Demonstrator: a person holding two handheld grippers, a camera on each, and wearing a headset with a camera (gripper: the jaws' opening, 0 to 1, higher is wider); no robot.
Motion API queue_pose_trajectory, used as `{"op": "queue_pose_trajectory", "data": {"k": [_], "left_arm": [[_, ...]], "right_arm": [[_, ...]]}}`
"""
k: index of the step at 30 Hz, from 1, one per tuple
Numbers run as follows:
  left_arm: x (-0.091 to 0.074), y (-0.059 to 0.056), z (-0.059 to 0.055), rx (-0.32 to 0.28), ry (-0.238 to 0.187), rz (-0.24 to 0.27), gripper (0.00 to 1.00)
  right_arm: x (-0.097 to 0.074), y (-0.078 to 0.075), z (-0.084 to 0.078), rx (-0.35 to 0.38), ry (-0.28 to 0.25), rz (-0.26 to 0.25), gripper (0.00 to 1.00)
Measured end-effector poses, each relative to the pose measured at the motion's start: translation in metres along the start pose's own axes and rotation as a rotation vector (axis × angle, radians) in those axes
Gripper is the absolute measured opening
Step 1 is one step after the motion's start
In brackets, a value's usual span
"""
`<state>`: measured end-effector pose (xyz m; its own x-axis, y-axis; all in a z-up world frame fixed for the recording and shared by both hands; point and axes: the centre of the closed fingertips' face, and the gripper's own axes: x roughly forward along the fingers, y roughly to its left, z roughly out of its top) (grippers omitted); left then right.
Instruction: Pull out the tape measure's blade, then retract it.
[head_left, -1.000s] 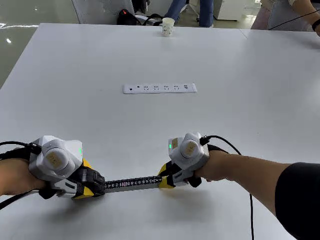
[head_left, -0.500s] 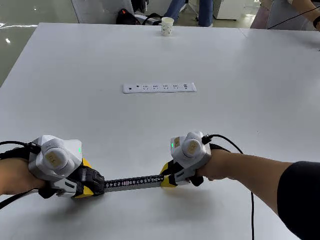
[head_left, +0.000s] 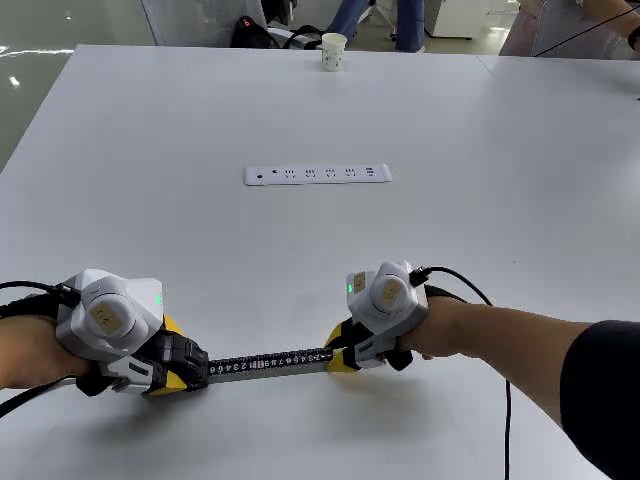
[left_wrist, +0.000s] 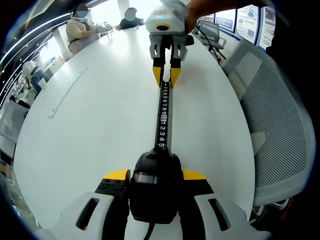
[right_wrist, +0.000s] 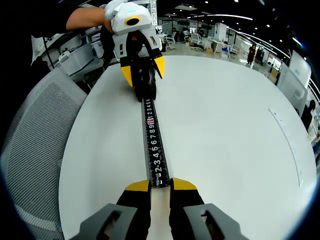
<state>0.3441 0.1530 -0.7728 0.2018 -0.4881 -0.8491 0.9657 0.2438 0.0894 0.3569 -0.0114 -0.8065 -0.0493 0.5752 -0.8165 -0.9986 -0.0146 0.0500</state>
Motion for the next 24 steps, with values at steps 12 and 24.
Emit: {"op": "queue_pose_trajectory", "data": {"k": [12,24], "left_arm": [[0.0002,0.0004,-0.0005,-0.003,-0.002,0.002,0.32],[0.0004,0.0005,-0.0009,-0.004,-0.002,0.002,0.32]], "right_arm": [[-0.0033,-0.0004,-0.0045,0.008,0.001,-0.003,0.09],[-0.0063,-0.0007,-0.0087,0.005,0.005,-0.004,0.09]]}}
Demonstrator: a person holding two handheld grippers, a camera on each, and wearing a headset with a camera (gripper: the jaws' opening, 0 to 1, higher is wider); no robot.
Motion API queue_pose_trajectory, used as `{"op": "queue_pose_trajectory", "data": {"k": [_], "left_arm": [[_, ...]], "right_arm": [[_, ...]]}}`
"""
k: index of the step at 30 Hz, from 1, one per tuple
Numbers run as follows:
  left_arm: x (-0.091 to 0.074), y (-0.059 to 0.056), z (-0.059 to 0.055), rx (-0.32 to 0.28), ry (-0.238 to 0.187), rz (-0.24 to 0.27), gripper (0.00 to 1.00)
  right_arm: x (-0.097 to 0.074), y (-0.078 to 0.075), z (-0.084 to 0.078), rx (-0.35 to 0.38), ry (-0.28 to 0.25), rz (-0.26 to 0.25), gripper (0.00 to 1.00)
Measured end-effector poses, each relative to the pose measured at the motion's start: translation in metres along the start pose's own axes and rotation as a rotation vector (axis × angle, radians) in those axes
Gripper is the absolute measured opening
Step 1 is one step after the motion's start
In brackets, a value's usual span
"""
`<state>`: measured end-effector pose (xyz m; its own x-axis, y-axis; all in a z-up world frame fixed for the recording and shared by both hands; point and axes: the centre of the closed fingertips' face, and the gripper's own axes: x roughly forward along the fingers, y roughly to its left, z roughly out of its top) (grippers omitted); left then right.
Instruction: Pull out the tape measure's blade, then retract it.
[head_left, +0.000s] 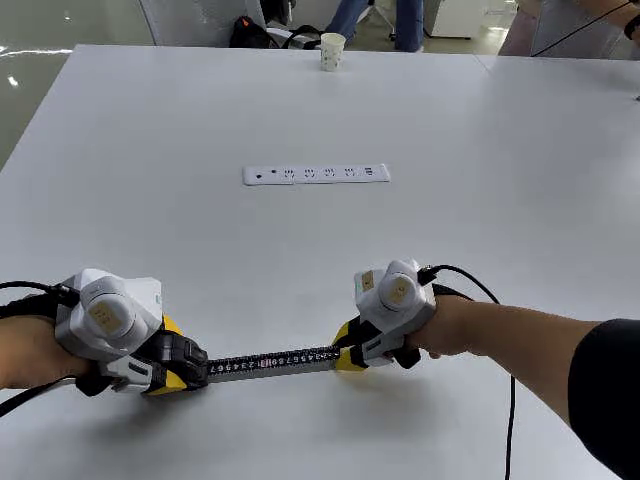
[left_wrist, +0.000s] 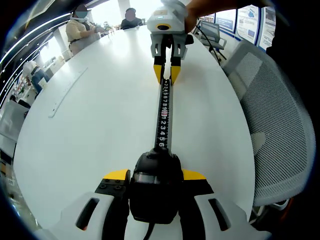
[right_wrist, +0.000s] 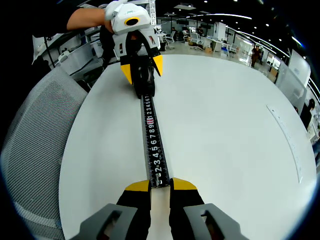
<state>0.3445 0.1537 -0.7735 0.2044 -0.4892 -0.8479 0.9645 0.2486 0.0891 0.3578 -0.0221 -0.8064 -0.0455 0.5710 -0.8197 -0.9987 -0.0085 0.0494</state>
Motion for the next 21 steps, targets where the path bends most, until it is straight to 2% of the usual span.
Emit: {"op": "queue_pose_trajectory", "data": {"k": [21], "left_arm": [[0.0011,0.0014,-0.0018,-0.002,-0.001,0.001,0.33]], "right_arm": [[-0.0046,-0.0020,-0.0067,0.012,0.003,0.000,0.09]]}}
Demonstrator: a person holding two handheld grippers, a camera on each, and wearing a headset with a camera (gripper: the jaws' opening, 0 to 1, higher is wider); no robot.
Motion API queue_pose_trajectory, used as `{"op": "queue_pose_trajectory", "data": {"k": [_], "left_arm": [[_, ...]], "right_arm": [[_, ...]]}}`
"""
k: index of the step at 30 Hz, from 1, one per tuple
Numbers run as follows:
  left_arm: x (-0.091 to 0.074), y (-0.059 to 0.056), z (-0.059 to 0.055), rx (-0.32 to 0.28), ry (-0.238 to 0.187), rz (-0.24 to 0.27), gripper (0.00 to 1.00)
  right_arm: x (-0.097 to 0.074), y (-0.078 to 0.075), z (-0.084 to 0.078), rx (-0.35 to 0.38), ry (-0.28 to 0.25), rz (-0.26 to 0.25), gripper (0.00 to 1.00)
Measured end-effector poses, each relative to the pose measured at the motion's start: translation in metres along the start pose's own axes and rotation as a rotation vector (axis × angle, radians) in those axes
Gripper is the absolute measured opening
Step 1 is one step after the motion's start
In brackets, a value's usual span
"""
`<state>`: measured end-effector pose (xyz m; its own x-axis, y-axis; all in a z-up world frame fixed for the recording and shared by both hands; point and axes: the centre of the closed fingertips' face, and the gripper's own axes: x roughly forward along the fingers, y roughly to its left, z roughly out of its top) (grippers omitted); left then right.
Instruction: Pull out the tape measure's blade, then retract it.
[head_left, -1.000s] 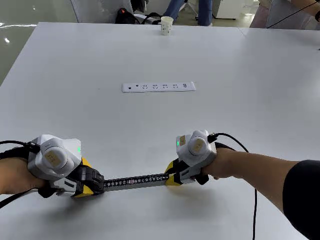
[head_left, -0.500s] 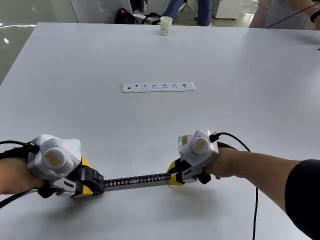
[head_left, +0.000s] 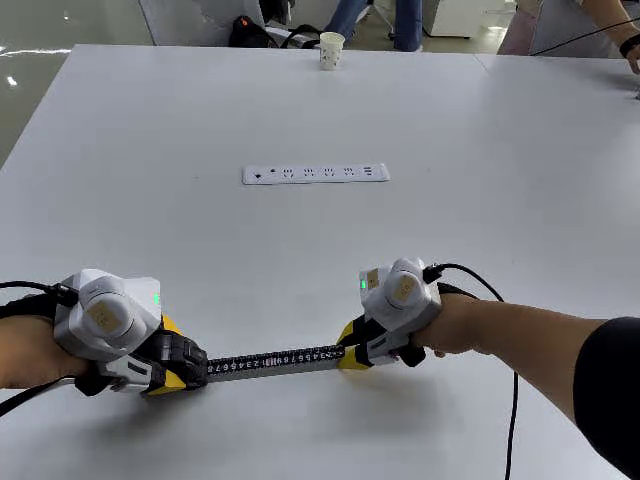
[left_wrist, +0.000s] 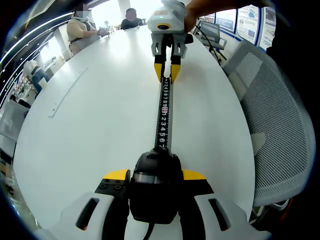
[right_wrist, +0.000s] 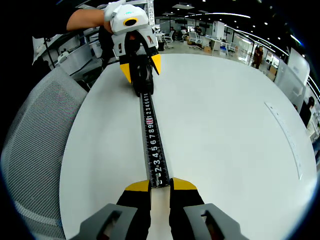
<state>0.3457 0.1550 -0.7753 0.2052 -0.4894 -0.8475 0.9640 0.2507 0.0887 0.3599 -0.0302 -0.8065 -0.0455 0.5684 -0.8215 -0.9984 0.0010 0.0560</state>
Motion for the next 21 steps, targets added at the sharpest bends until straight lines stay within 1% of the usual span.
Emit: {"op": "queue_pose_trajectory", "data": {"k": [21], "left_arm": [[0.0004,-0.0001,-0.0002,0.000,0.001,0.000,0.33]], "right_arm": [[-0.0052,-0.0008,-0.0064,0.006,0.007,-0.002,0.09]]}}
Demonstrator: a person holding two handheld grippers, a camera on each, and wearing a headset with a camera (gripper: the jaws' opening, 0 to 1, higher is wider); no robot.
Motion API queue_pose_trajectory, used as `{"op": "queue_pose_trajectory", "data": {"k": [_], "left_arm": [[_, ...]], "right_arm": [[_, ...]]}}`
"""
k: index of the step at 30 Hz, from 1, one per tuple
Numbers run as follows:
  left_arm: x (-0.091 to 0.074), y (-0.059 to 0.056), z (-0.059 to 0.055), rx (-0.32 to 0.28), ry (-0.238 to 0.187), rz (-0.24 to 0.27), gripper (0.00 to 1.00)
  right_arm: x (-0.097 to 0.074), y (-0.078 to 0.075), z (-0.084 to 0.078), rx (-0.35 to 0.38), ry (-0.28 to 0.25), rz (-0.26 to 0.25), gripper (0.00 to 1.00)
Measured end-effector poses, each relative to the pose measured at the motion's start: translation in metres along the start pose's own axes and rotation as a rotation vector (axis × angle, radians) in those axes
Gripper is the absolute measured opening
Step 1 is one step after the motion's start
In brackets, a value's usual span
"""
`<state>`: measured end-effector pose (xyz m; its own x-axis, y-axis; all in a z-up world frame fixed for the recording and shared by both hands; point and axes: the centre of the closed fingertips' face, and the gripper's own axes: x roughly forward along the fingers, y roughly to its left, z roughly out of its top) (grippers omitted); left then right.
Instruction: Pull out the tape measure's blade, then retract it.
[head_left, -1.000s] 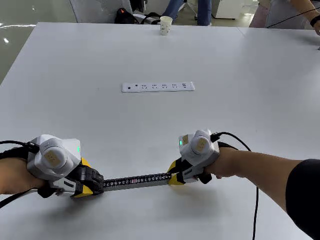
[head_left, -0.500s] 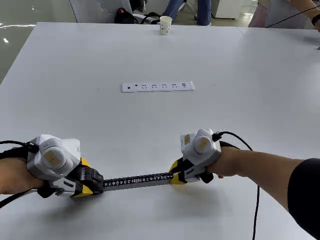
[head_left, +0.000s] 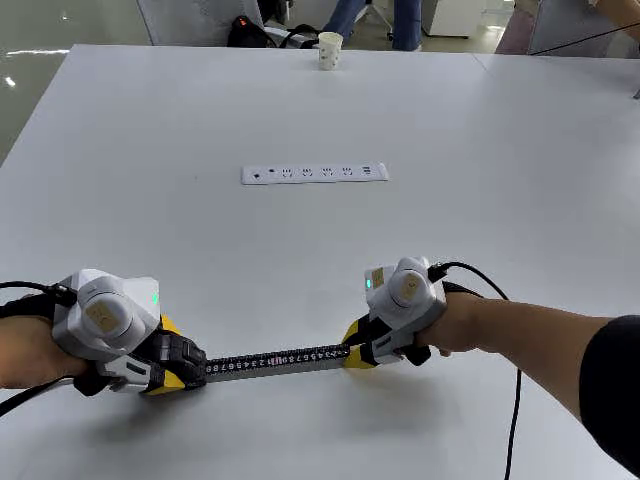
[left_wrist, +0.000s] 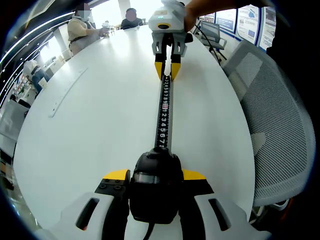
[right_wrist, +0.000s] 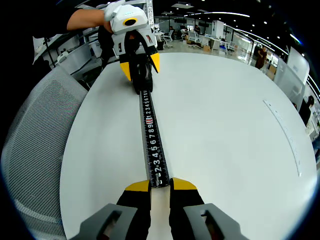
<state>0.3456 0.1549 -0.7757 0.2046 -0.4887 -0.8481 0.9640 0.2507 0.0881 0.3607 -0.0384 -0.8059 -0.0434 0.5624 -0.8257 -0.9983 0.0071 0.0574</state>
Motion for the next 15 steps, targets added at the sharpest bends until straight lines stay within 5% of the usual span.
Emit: {"op": "queue_pose_trajectory", "data": {"k": [15], "left_arm": [[-0.0013,-0.0018,0.0013,0.000,0.001,0.001,0.33]], "right_arm": [[-0.0035,-0.0021,-0.0069,0.005,0.005,-0.005,0.09]]}}
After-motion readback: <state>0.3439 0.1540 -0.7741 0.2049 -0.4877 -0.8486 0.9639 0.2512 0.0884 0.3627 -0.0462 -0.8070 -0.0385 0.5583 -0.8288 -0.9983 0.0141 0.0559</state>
